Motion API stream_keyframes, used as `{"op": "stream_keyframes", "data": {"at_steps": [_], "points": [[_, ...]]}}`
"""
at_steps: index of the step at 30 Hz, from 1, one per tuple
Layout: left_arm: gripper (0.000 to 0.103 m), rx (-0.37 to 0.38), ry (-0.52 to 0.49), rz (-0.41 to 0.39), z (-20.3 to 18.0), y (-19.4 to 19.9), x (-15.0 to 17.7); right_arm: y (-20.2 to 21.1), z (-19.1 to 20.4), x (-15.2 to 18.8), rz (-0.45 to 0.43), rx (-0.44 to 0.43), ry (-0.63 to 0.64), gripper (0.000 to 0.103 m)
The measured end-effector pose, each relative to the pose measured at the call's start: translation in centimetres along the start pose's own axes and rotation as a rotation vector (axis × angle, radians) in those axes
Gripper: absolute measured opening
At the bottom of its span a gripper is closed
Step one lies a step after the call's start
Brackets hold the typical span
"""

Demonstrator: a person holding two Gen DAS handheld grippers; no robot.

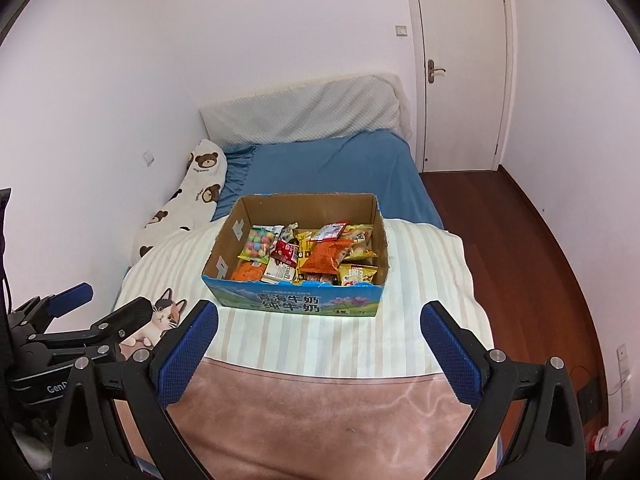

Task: Organize snacks

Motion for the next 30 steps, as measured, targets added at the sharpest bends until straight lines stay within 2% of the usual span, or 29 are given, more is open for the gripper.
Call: {"op": "stream_keyframes", "data": {"at_steps": [7,12,17,30], "points": [[0.103,-0.016,0.016,-0.034,-0.1,1.3,0.4,0.9,-0.3,0.4,-0.007,0.005,-0.005,0.103],[0.103,-0.013,0.009,-0.025,-0.4,0.9,0.6,1.0,-0.4,0.5,-0.009,0.007,-0.005,0.103],[0.103,-0.047,0.003,-0.048,-0.6,0.2,0.4,0.5,-0.6,0.3,-0.012,0.019,-0.007,0.103],[0.103,-0.084,0.022,-0.033,-0.1,-4.8,-2.1,-4.9,-1.6,-1.6,0.009,0.079,-0.035,0.103]]}}
Point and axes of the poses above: each gripper's, at about its wrist camera, not at the fingertips, and y roughly against the way its jaws point, z to its left, x to its underside, the point moved 4 cm from there along -y, roughly the way its jaws point, and after that the axes turned 4 degrees about x, right-handed, at the moved point
